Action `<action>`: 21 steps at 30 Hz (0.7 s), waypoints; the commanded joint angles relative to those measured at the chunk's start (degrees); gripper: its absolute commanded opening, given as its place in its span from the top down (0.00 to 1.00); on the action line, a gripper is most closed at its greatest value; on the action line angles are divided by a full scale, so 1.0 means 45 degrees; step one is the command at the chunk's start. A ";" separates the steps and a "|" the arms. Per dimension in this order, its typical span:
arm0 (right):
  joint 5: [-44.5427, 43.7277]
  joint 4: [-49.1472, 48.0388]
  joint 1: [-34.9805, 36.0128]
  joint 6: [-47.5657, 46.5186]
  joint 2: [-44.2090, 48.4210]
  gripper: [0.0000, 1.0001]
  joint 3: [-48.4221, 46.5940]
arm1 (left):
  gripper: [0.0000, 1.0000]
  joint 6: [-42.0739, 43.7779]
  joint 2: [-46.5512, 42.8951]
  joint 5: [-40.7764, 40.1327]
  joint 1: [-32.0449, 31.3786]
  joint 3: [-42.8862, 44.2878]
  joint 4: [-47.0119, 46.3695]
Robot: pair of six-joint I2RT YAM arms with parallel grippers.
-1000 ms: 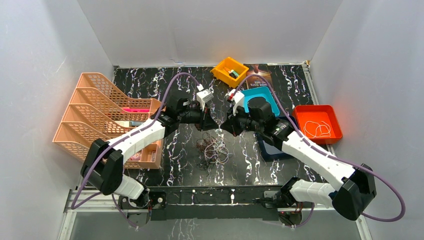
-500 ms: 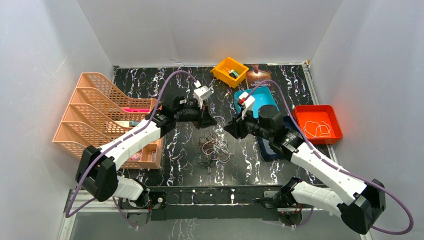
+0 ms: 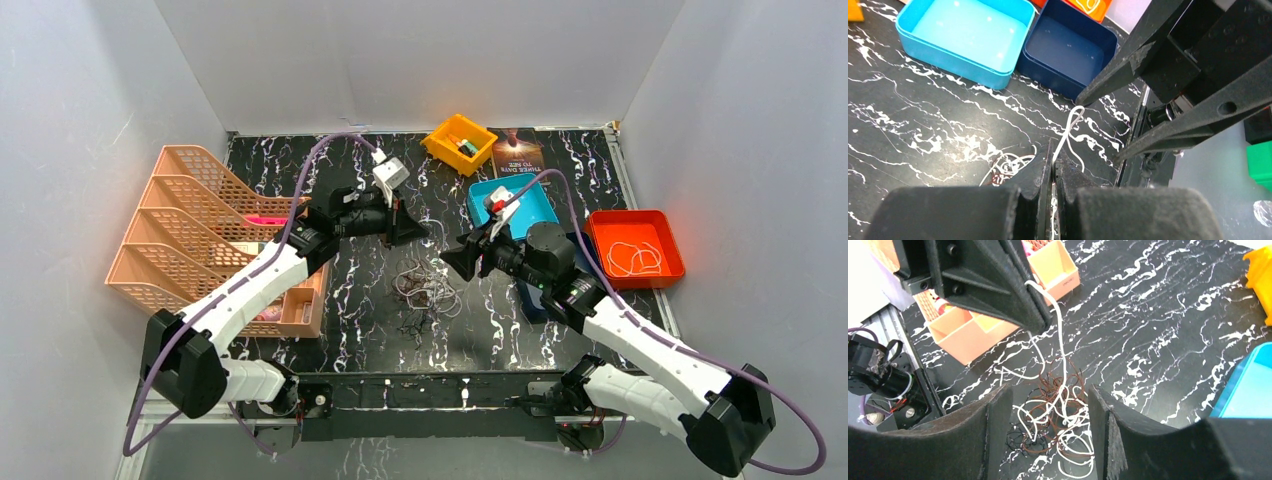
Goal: Untangle the cables
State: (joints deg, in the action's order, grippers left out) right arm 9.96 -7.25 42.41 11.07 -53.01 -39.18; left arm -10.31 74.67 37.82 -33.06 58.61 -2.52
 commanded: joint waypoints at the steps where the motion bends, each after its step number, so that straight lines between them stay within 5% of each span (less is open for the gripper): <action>1: 0.0868 -0.2559 0.0012 0.0023 0.0067 0.34 0.0267 | 1.00 -0.0378 -0.0676 -0.0177 0.0110 0.0859 0.0038; 11: 0.2042 -0.4954 0.0026 -0.0563 -0.0758 0.17 0.0682 | 1.00 -0.0580 -0.0621 0.0223 0.0116 0.1462 0.0262; 21: 0.3134 -0.8263 0.0041 0.0270 -0.3435 0.17 0.0592 | 1.00 -0.0503 -0.0654 -0.0347 0.0110 0.1962 0.0905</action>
State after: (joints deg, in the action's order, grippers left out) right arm 20.47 -33.08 42.41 10.48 -65.08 -36.47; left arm -12.25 74.11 36.86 -32.69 64.03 -0.38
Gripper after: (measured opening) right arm 0.831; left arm 0.010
